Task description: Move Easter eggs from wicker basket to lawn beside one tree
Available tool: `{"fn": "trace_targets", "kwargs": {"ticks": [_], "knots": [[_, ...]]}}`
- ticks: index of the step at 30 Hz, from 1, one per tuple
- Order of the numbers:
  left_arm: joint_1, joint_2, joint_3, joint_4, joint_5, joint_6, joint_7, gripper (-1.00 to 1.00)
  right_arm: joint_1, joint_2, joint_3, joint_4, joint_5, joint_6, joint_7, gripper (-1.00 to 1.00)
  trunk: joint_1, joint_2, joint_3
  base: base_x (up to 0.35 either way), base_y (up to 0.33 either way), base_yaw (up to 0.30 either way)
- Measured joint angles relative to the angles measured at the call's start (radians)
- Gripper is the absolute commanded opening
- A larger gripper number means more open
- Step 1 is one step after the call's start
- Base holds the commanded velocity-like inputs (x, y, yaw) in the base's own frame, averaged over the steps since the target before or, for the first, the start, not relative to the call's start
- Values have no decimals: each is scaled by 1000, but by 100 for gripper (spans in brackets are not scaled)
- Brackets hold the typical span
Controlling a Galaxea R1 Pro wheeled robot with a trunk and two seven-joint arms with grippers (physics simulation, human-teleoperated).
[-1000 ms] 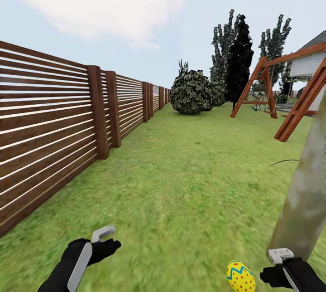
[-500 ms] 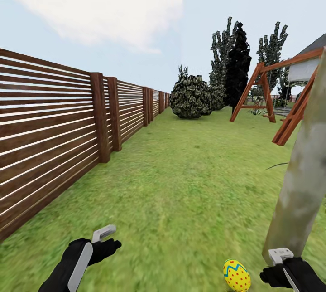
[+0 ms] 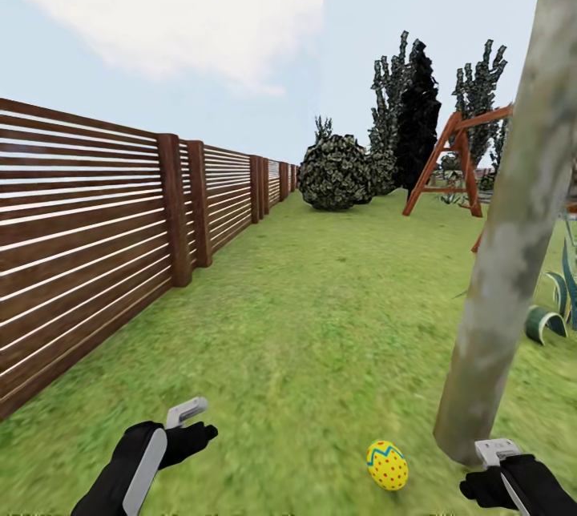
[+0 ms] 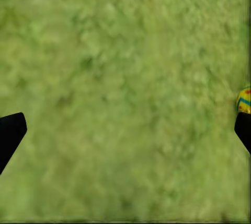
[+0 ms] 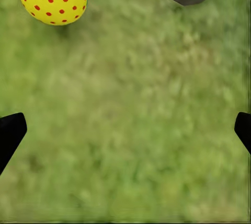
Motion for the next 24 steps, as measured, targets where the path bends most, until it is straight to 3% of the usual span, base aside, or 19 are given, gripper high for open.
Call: {"fn": "trace_targets", "kwargs": {"ticks": [24], "knots": [[0, -1, 2, 0, 1, 0, -1, 100, 0, 0, 0, 0, 0, 0, 0, 100, -92, 168, 75, -246, -195, 0]]}}
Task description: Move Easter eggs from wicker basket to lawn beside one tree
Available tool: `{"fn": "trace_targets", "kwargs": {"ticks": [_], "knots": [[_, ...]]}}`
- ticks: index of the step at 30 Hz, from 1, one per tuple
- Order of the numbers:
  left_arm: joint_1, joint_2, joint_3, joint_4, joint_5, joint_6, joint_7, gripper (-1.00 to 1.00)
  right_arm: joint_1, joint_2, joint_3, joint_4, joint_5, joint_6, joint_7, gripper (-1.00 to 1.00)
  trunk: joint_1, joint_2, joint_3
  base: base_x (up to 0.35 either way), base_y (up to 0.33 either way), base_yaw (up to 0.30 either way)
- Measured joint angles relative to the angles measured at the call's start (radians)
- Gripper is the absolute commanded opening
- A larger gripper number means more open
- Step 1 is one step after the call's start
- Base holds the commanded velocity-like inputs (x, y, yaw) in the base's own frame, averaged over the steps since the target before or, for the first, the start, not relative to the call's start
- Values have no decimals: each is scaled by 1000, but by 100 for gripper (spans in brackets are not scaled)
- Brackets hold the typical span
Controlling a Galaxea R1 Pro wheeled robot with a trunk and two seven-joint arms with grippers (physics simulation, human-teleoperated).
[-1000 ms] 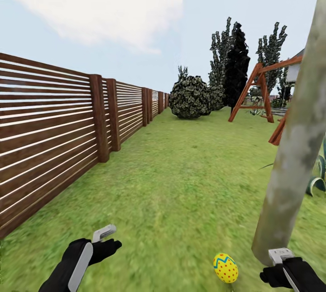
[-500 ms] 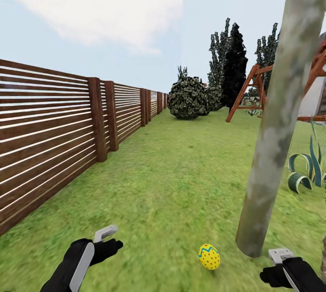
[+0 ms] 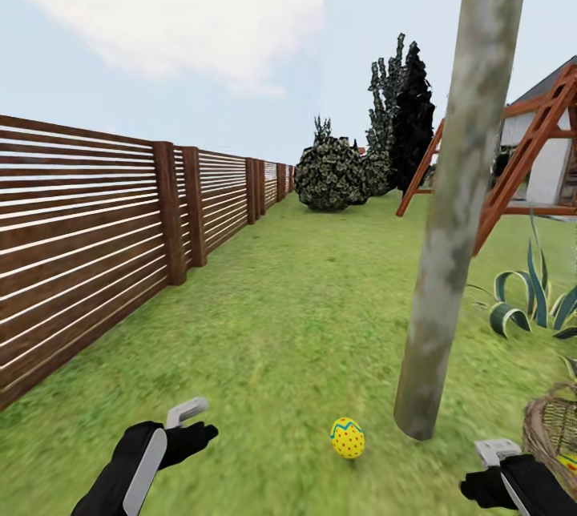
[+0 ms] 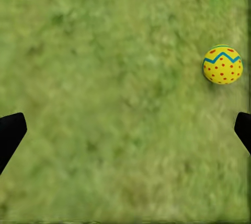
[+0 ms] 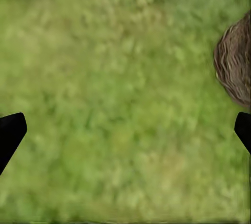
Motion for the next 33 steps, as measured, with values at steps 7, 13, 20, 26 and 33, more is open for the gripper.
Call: {"fn": "trace_targets", "kwargs": {"ticks": [7, 13, 20, 26, 33], "knots": [[0, 0, 1, 0, 0, 0, -1, 100, 0, 0, 0, 0, 0, -1, 0, 100, -12, 21, 9, -58, -44, 0], [0, 0, 5, 0, -1, 0, 2, 100, 0, 0, 0, 0, 0, 0, 0, 100, -35, 63, 28, -2, -2, 0], [0, 0, 4, 0, 14, 1, -1, 100, 0, 0, 0, 0, 0, 0, 0, 100, -62, 112, 50, 6, -187, 0], [0, 0, 2, 0, 16, 1, 0, 100, 0, 0, 0, 0, 0, 0, 0, 100, -85, 154, 69, 0, -305, 0], [0, 0, 0, 1, 16, 1, 0, 100, 0, 0, 0, 0, 0, 0, 0, 100, -112, 203, 91, 0, -310, 0]]}}
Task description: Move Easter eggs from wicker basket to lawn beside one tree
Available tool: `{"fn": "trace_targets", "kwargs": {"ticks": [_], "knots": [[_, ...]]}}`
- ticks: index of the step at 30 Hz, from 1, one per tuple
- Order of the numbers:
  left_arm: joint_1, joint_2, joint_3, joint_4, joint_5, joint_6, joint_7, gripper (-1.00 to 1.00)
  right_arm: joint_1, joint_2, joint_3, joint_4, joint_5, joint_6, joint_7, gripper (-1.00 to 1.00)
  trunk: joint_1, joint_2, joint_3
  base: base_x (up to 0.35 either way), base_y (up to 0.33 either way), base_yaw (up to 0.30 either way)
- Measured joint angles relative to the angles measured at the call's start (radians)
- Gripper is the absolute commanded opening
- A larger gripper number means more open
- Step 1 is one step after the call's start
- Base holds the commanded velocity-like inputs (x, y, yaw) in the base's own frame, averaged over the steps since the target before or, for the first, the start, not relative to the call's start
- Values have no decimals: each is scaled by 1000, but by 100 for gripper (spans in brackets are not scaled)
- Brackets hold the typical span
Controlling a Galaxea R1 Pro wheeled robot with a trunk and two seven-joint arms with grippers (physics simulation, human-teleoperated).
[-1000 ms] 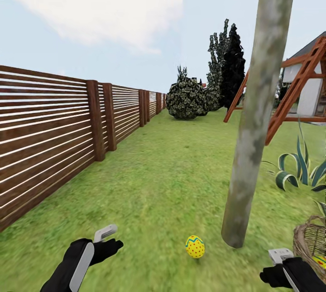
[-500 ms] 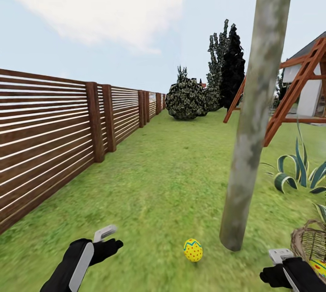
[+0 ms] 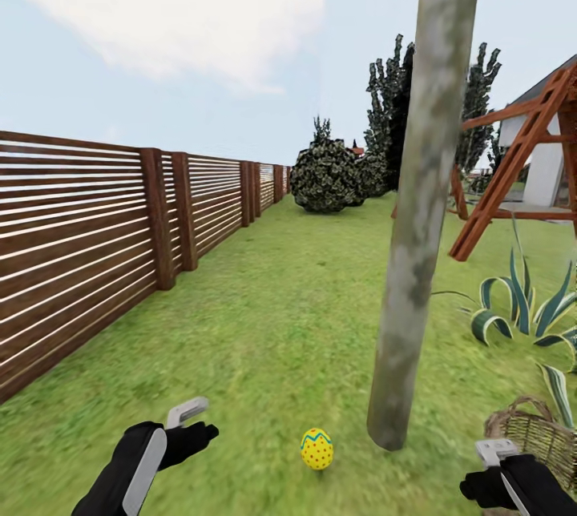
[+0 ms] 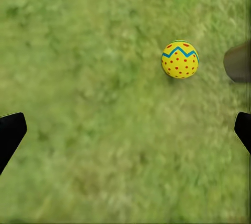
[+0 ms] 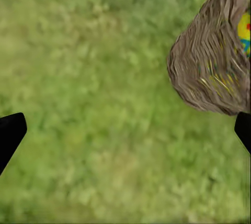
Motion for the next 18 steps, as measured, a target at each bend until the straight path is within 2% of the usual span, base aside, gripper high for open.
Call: {"fn": "trace_targets", "kwargs": {"ticks": [13, 18], "knots": [[0, 0, 0, 0, 0, -2, 0, 100, 0, 0, 0, 0, 0, 0, 0, 100, -50, 91, 41, 2, -308, 0], [0, 0, 5, -1, 0, -1, 2, 100, 0, 0, 0, 1, 0, -1, 0, 100, -69, 126, 56, 7, -91, 0]]}}
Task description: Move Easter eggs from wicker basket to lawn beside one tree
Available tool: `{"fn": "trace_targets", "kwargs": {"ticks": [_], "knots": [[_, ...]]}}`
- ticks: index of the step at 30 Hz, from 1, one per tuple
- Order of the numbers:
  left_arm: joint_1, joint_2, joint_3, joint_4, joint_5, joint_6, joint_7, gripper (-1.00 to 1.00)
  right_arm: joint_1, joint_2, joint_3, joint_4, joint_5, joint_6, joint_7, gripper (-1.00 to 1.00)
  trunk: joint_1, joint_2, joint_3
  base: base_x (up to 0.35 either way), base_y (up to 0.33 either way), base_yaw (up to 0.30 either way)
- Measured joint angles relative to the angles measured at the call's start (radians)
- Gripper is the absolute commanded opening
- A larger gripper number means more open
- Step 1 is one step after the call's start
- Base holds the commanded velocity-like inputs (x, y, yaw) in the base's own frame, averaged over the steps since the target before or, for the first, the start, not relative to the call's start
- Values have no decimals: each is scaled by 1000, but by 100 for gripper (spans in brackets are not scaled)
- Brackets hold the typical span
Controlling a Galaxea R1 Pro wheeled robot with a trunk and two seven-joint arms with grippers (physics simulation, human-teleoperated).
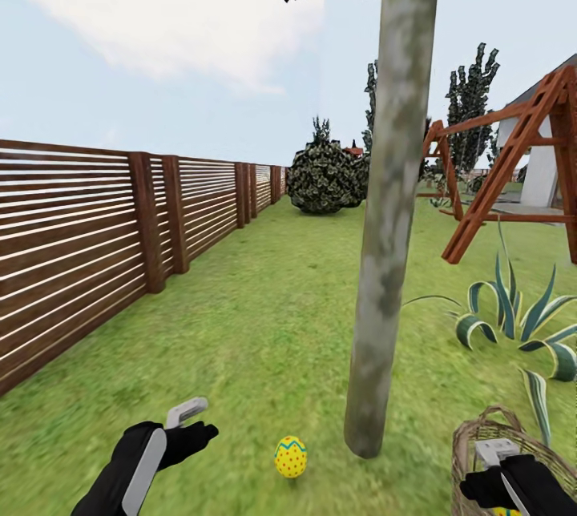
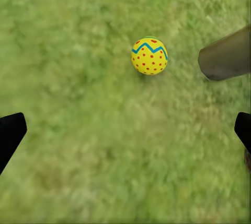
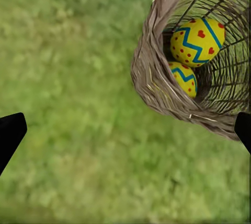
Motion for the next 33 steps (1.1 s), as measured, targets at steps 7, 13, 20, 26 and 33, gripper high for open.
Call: {"fn": "trace_targets", "kwargs": {"ticks": [7, 13, 20, 26, 33], "knots": [[0, 0, 0, 1, 0, 0, 0, 100, 0, 0, 0, 0, 0, 0, 0, 100, -27, 49, 22, 0, -3, 0], [0, 0, 1, 0, 1, -1, 0, 100, 0, 0, 0, 0, 0, 0, 0, 100, -50, 91, 41, 0, 0, 0], [0, 0, 2, 0, 1, -1, -3, 100, 0, 0, 0, 0, 0, 0, -1, 100, -54, 98, 44, 0, 0, 0], [0, -1, 0, 1, 1, -3, -3, 100, 0, -1, 0, 0, 0, 0, -2, 100, -54, 98, 44, 116, -108, 0], [0, -1, 0, 1, 1, -3, -3, 100, 0, -2, -5, 4, 0, -1, -1, 100, -54, 98, 44, 253, -231, 0]]}}
